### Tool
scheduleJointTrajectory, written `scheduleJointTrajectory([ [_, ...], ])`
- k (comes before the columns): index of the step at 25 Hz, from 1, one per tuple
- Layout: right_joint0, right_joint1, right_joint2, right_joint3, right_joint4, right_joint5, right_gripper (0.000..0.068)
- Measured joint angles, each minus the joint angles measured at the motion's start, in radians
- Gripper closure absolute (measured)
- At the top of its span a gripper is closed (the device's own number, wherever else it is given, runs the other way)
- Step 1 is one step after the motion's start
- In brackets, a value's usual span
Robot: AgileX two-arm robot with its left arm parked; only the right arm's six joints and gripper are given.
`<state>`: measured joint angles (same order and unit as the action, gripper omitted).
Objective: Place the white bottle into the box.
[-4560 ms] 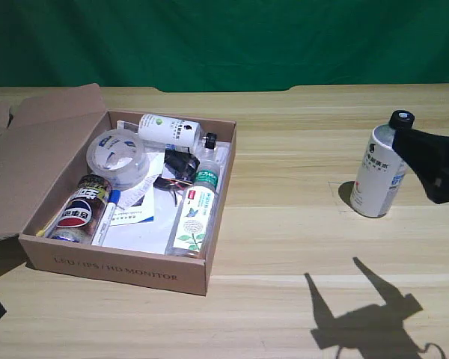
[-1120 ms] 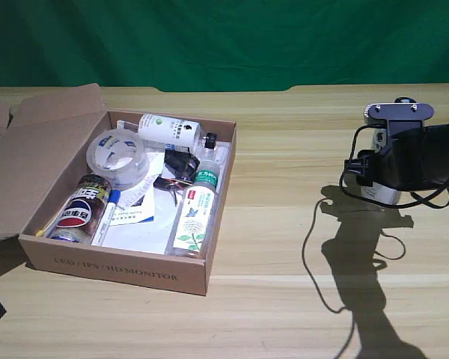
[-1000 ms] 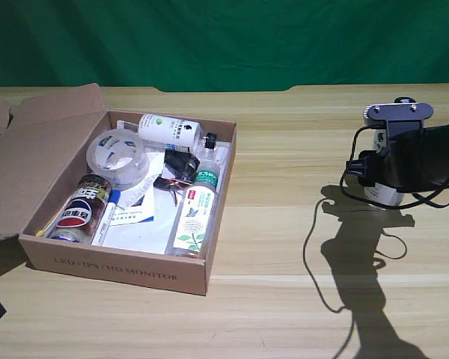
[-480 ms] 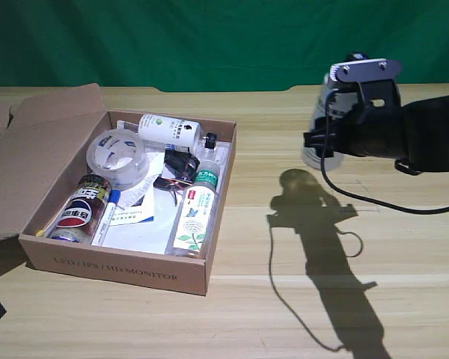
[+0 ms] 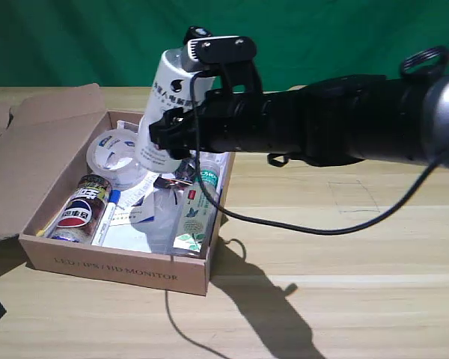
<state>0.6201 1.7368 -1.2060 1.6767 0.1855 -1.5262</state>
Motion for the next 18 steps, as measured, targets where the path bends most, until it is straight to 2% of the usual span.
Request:
scheduleJointTrajectory([
  [8, 0.007, 0.237, -0.097, 0.001, 0.104, 0.096, 0.0183],
  [13, 0.012, 0.273, -0.097, -0.053, 0.216, 0.103, 0.0183],
  [14, 0.012, 0.273, -0.100, -0.054, 0.226, 0.106, 0.0166],
  [17, 0.012, 0.273, -0.101, -0.055, 0.227, 0.112, 0.0045],
  [18, 0.012, 0.273, -0.101, -0.055, 0.227, 0.114, 0.0024],
])
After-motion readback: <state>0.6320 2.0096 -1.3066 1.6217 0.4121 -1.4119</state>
